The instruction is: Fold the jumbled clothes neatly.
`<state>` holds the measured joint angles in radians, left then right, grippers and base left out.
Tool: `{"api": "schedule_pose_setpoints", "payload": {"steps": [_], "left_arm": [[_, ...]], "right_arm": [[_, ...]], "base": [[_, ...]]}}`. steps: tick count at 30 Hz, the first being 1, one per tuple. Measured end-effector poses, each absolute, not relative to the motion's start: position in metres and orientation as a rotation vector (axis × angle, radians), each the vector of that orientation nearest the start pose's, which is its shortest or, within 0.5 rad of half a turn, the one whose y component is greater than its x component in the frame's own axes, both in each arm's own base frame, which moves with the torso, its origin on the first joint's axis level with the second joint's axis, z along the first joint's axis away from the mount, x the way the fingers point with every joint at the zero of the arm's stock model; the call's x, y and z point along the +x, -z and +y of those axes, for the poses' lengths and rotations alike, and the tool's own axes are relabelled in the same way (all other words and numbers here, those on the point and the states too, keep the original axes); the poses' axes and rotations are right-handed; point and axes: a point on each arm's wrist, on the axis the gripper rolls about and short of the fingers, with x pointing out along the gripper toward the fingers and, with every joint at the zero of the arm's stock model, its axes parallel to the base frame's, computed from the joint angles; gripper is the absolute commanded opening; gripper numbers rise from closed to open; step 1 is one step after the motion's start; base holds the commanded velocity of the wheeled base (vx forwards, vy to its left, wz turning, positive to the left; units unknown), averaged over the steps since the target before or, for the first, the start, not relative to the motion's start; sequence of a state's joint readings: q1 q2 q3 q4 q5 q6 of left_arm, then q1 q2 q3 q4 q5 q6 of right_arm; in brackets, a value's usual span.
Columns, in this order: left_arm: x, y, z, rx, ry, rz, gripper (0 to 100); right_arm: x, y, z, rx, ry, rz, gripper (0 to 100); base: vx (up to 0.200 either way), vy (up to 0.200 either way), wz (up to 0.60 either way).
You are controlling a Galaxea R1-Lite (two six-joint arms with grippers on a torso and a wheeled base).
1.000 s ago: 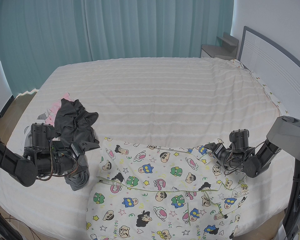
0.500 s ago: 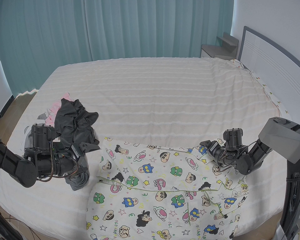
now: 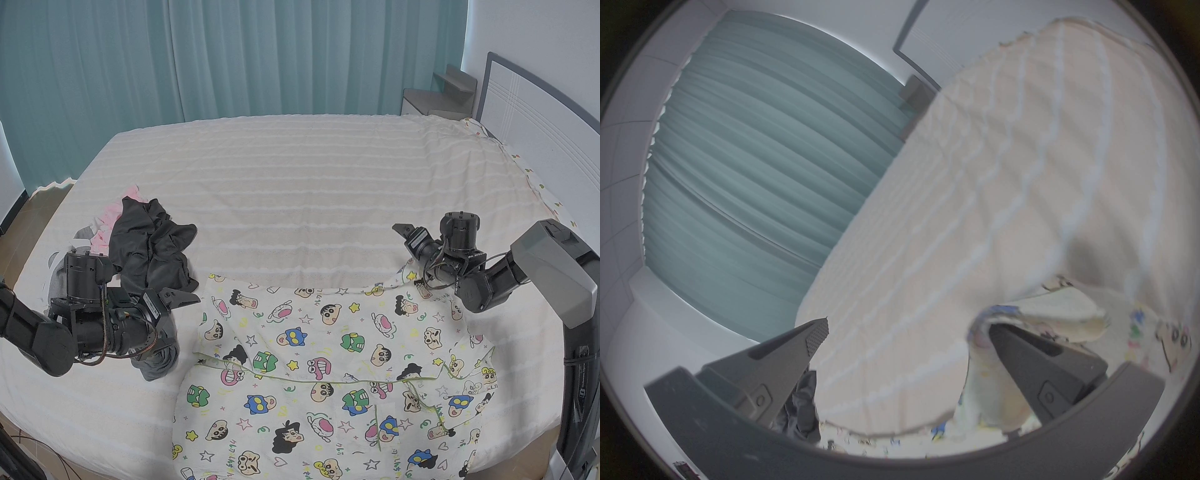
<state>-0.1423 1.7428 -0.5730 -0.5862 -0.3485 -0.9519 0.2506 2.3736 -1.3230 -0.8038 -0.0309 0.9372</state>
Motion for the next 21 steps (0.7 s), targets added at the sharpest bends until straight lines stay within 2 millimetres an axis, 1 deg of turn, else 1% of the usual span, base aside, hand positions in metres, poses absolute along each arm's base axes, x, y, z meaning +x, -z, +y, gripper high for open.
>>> {"api": "schedule_pose_setpoints", "payload": {"steps": [4,10,15,19,21], "left_arm": [[0.27,-0.107,-0.046,-0.966,0.157,0.775,100],[0.271,-0.104,-0.046,-0.965,0.149,0.784,100],[0.271,-0.102,-0.046,-0.965,0.147,0.788,100],[0.272,-0.101,-0.046,-0.965,0.144,0.792,100],[0.272,-0.101,-0.046,-0.965,0.143,0.794,100]], "right_arm": [[0.472,-0.081,0.115,0.849,-0.079,0.222,100],[0.493,-0.085,0.11,0.776,-0.067,0.117,100],[0.499,-0.075,0.102,0.716,-0.044,0.111,100],[0.493,-0.064,0.09,0.696,-0.012,0.161,100],[0.487,-0.06,0.08,0.683,-0.003,0.196,100]], "base": [[0.0,0.0,0.0],[0.0,0.0,0.0],[0.0,0.0,0.0],[0.0,0.0,0.0],[0.0,0.0,0.0]]}}
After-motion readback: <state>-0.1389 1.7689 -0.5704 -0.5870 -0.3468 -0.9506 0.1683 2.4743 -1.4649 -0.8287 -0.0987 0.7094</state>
